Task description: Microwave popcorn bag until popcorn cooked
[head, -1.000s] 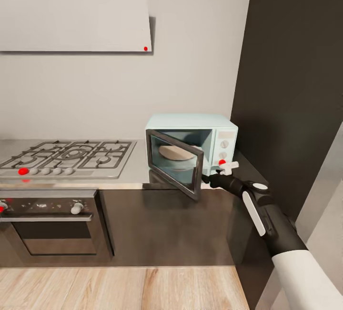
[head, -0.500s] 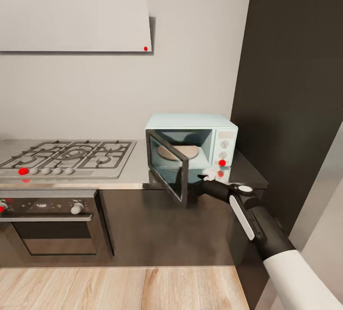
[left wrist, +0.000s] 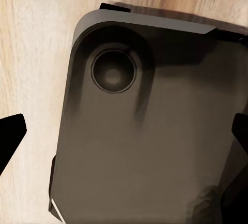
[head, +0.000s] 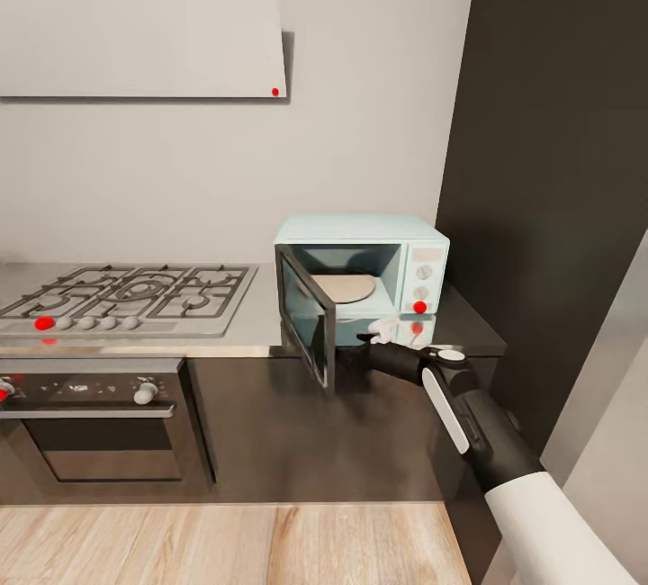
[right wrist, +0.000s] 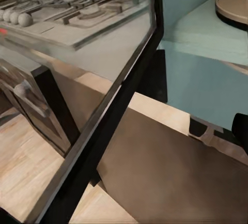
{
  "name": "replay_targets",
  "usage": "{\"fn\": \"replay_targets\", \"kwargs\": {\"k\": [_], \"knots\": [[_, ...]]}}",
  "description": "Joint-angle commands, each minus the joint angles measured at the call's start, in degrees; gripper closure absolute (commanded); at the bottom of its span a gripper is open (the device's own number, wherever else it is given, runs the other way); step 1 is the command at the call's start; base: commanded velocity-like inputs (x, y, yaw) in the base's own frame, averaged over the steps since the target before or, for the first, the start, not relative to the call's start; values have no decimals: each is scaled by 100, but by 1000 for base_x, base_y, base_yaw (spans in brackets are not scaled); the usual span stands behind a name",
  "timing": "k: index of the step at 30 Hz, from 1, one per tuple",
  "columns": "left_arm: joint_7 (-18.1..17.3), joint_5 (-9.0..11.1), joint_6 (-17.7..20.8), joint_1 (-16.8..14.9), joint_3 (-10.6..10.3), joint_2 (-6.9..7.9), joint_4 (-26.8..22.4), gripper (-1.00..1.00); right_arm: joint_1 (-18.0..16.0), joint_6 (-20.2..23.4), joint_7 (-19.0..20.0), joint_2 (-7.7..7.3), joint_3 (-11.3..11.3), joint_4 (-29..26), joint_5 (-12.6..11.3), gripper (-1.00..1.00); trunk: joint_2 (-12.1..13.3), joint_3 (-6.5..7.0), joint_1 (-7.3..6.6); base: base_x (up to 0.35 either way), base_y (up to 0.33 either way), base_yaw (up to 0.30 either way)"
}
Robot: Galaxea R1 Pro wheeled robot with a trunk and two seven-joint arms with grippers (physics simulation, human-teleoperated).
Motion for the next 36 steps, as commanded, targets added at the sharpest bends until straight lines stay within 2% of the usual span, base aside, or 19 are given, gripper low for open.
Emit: {"fn": "replay_targets", "kwargs": {"k": [1,5,11,17,18,20,23,36], "knots": [[-5,35,-19,-3,1,-1,5,-100,-4,63,-18,-4,8,-8,-62,-100,-3,-6,0,0,0,0],[-7,33,-20,-3,1,-4,5,-100,-4,71,-12,-32,8,-29,-52,-100,-3,-6,0,0,0,0],[-4,26,-27,-3,1,-16,5,-100,-4,399,-2,-64,8,-292,-63,-100,-3,-6,0,-38,45,0],[-2,26,-27,-3,1,-4,5,-100,-4,440,10,-63,20,-315,-71,-100,-3,-6,0,-55,59,0],[-5,26,-27,-3,1,-3,5,-100,-4,444,12,-58,35,-315,-75,-100,-3,-6,0,-9,9,0],[-2,26,-27,-3,1,-2,5,-100,-4,459,10,-44,250,-317,-97,-100,-3,-6,0,-3,4,0],[-4,26,-27,-3,1,-1,5,-100,-4,466,9,-12,421,-317,-130,-100,-3,-6,0,0,1,0],[-9,26,-27,-3,1,-1,5,-100,-4,457,176,25,471,-315,-221,-100,-3,-6,0,0,0,0]]}}
